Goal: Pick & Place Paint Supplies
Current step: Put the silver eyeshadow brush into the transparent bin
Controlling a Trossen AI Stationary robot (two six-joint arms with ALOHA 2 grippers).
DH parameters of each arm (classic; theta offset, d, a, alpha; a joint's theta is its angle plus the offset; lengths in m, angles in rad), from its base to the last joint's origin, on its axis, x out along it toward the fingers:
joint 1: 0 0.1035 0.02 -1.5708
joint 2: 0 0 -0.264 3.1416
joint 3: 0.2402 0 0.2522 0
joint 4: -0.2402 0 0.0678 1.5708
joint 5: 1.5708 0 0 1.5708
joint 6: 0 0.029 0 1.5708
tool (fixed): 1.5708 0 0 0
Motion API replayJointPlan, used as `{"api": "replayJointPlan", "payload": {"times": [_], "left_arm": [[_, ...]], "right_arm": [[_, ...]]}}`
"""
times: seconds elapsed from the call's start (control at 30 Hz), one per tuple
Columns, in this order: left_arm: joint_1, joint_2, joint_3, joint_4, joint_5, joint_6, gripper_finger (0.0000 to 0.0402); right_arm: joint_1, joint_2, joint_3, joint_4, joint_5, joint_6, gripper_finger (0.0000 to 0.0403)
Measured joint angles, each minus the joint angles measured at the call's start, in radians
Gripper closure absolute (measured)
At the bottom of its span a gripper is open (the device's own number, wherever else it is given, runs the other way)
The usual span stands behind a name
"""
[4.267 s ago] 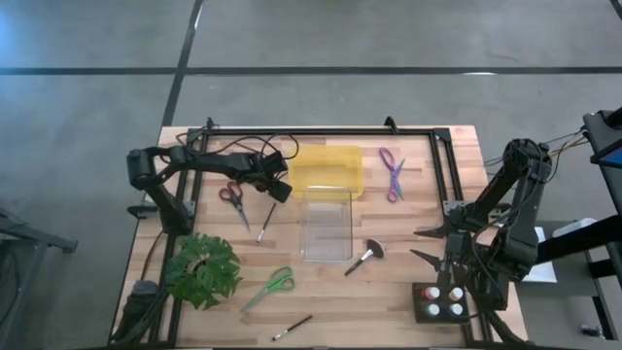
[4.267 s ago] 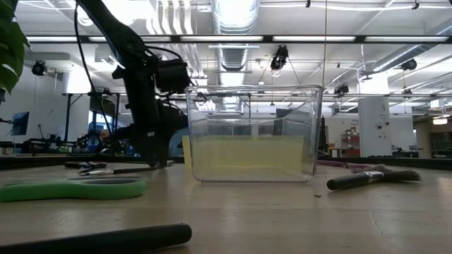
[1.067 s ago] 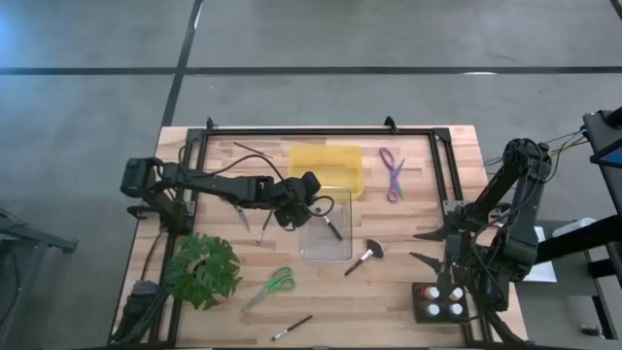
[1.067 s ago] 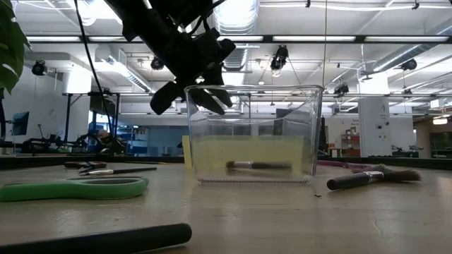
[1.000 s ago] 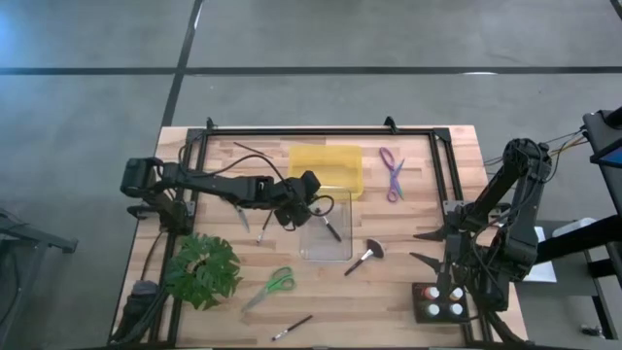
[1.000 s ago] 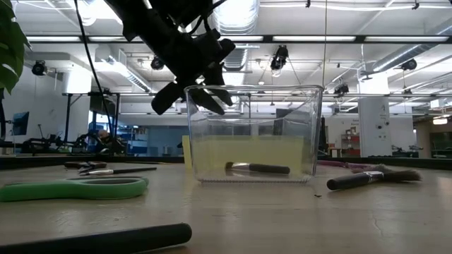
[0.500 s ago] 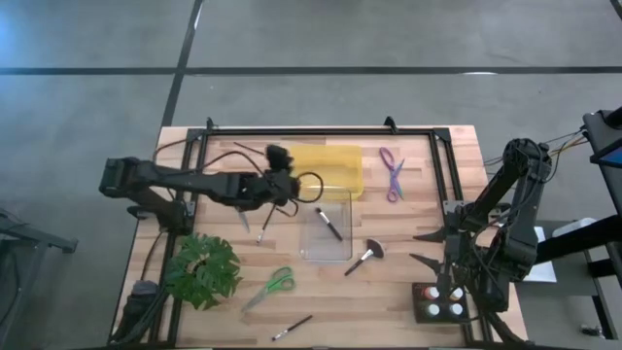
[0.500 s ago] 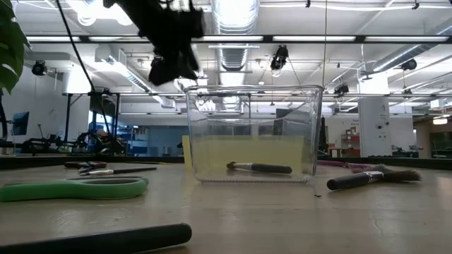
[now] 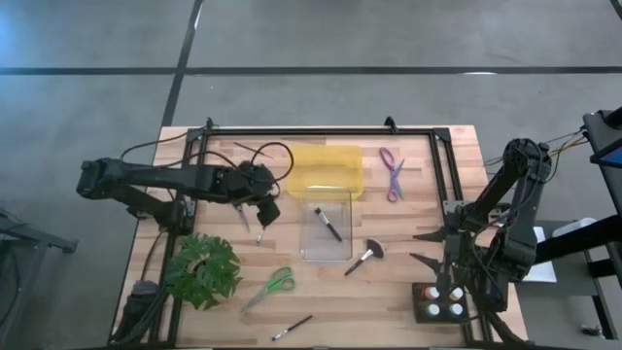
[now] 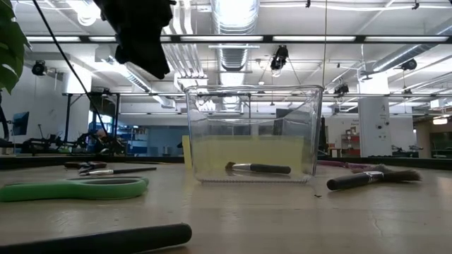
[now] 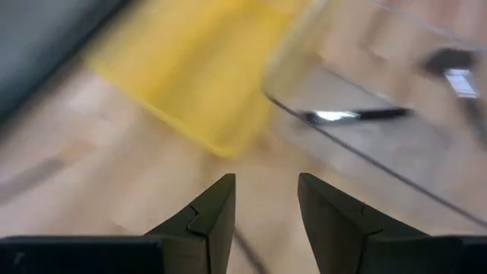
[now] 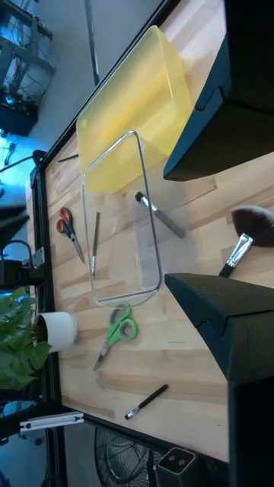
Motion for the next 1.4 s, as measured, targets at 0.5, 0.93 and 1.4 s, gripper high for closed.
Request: {"api": "replayJointPlan", "payload": {"times": [0.5, 0.93, 1.4], "left_arm": [[-0.040, 0.005, -0.077, -0.188, 0.379, -0.434, 0.0250], [-0.084, 0.006, -0.318, 0.021, 0.383, -0.596, 0.0250], [-0.084, 0.006, -0.493, 0.241, 0.427, -0.675, 0.0250]], "right_arm": [[0.000, 0.000, -0.030, 0.112, 0.011, -0.108, 0.0194], [0.000, 0.000, -0.031, 0.132, 0.016, -0.154, 0.0194], [0.000, 0.000, -0.031, 0.131, 0.016, -0.154, 0.0194]]}}
